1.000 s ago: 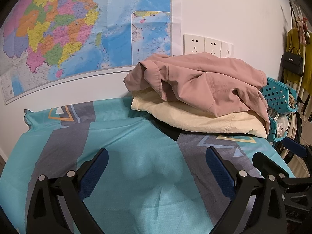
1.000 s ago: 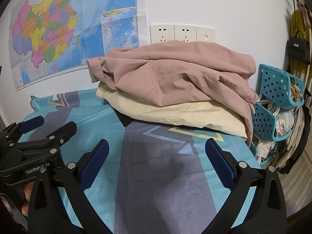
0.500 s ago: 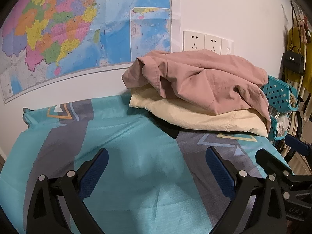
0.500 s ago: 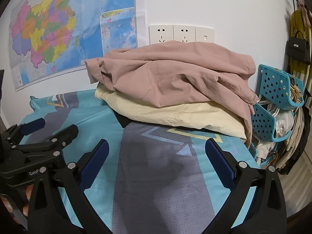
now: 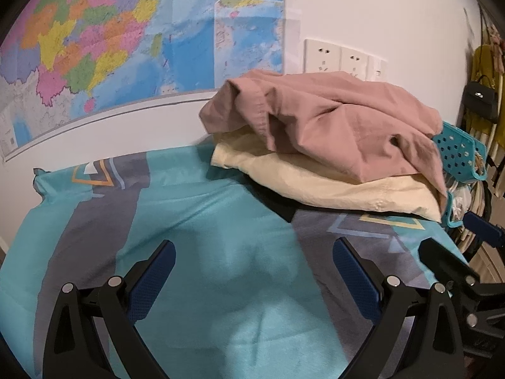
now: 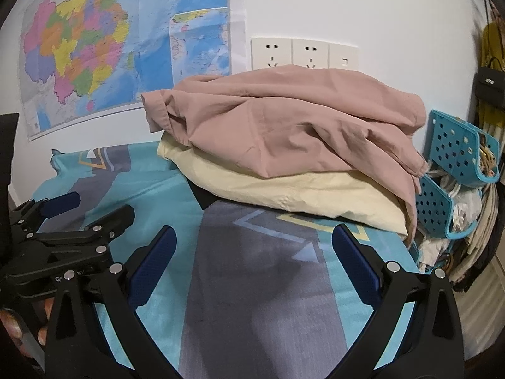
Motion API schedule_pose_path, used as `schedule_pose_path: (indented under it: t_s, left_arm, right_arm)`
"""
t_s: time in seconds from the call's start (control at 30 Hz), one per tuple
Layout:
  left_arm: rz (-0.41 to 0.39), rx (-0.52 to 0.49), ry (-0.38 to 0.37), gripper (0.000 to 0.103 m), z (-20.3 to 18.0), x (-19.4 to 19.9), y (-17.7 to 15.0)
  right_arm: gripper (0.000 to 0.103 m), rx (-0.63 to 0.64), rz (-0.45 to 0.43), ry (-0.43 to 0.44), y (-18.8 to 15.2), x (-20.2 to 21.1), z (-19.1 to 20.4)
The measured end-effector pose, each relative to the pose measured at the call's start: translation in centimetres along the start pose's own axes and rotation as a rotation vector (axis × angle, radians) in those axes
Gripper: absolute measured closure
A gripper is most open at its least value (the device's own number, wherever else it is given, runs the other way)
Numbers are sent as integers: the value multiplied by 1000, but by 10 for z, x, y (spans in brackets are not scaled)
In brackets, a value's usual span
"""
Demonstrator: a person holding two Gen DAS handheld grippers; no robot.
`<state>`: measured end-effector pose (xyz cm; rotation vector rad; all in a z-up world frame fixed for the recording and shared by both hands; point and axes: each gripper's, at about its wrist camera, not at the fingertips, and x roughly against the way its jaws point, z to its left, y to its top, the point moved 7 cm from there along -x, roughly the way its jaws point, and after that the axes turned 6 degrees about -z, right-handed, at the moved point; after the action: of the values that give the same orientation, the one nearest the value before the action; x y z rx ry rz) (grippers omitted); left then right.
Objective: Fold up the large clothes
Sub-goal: 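Grasp the pink jacket on the stack with the right gripper and lift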
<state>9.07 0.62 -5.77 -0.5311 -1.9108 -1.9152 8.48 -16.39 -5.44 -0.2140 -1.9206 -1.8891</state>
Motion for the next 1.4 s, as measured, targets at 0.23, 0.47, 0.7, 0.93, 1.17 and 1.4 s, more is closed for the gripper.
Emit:
schedule_pose_path:
  t_s: [0.23, 0.47, 0.7, 0.93, 1.17, 1.4]
  left_arm:
    - [21, -12, 65, 7, 31, -30, 13]
    - [7, 29, 133, 7, 73, -57, 28]
    - [45, 23, 169, 7, 92, -79, 32]
    - [52, 21, 178, 7, 105, -95, 34]
    - [44, 14, 186, 7, 110, -101, 37]
    - [10, 13, 149, 7, 122, -103, 45]
  right_arm:
    - [6, 162, -13, 3, 26, -54, 23]
    - [7, 445, -93, -88, 54, -121, 58]
    - [55, 593, -82, -112, 69, -163, 60]
    - [95, 362, -178, 2, 137, -106, 18]
    - [59, 533, -88, 7, 120, -146, 34]
    - [96, 405, -171, 60, 176, -106, 11]
